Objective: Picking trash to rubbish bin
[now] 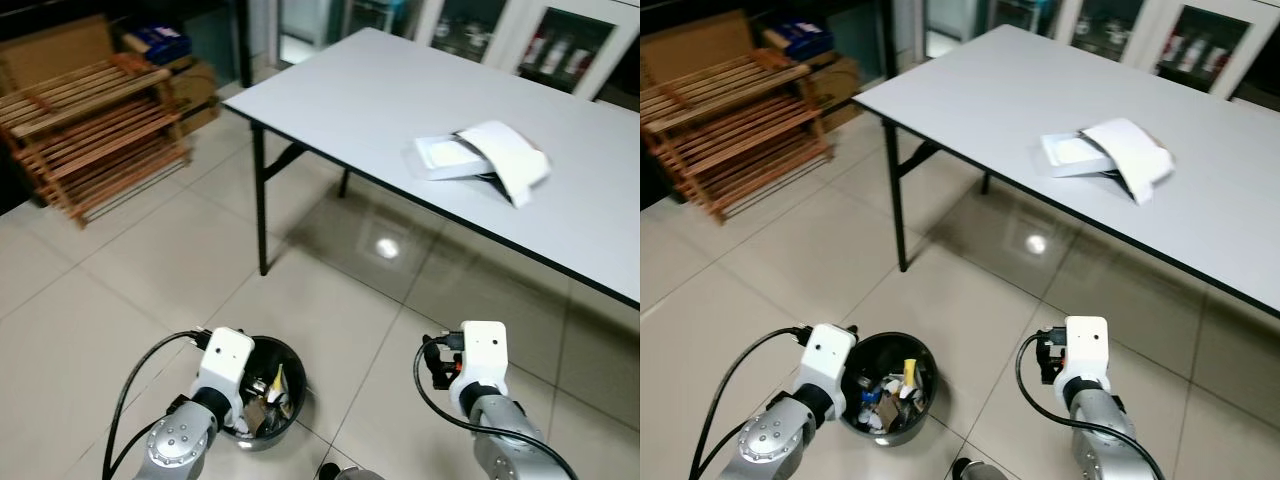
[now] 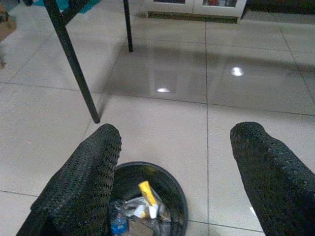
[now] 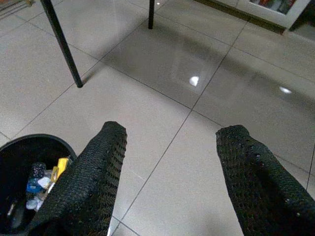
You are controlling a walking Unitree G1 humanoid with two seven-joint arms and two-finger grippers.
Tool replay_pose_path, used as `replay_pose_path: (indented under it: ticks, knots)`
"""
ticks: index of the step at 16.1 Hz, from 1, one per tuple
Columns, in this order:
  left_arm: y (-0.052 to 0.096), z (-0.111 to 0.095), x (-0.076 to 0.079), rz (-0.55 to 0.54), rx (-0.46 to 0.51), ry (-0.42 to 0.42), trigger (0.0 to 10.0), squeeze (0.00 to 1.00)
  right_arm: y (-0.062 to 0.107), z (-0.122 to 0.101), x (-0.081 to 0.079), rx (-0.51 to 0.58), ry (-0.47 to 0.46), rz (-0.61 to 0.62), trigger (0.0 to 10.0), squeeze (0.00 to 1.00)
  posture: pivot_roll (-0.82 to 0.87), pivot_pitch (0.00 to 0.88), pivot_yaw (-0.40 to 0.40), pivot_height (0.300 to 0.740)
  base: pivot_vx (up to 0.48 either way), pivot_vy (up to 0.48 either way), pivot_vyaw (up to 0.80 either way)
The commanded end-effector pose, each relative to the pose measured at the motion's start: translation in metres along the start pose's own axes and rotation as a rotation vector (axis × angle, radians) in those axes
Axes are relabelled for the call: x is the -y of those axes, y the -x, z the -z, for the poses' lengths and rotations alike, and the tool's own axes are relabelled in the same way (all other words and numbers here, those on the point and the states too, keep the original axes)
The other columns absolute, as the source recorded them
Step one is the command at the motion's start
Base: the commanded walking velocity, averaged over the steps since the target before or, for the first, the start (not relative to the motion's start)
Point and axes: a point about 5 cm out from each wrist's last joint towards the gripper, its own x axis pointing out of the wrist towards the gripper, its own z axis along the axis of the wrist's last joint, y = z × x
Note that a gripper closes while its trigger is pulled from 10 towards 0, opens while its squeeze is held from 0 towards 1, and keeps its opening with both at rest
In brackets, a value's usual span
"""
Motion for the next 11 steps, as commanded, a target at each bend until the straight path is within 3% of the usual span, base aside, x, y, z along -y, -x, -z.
replay_pose_path:
  ticks: [1, 4, 11]
  knots:
    - [-0.004, -0.01, -0.003, -0.023, 0.024, -0.004, 10.0, 0.0, 0.002, 0.003, 0.003, -0.013, -0.007, 0.027, 10.0, 0.0, 0.02, 0.028, -0.029, 0.74, 0.0, 0.0, -0.8]
    - [-0.009, -0.018, -0.002, 0.007, 0.031, -0.027, 10.0, 0.0, 0.003, 0.007, 0.004, -0.03, -0.028, 0.076, 10.0, 0.0, 0.02, 0.028, -0.008, 0.74, 0.0, 0.0, -0.8]
    - [-0.01, -0.02, -0.002, 0.002, 0.029, -0.022, 10.0, 0.0, 0.005, 0.008, 0.003, -0.05, 0.022, 0.068, 10.0, 0.0, 0.01, 0.028, -0.023, 0.74, 0.0, -0.452, -0.8]
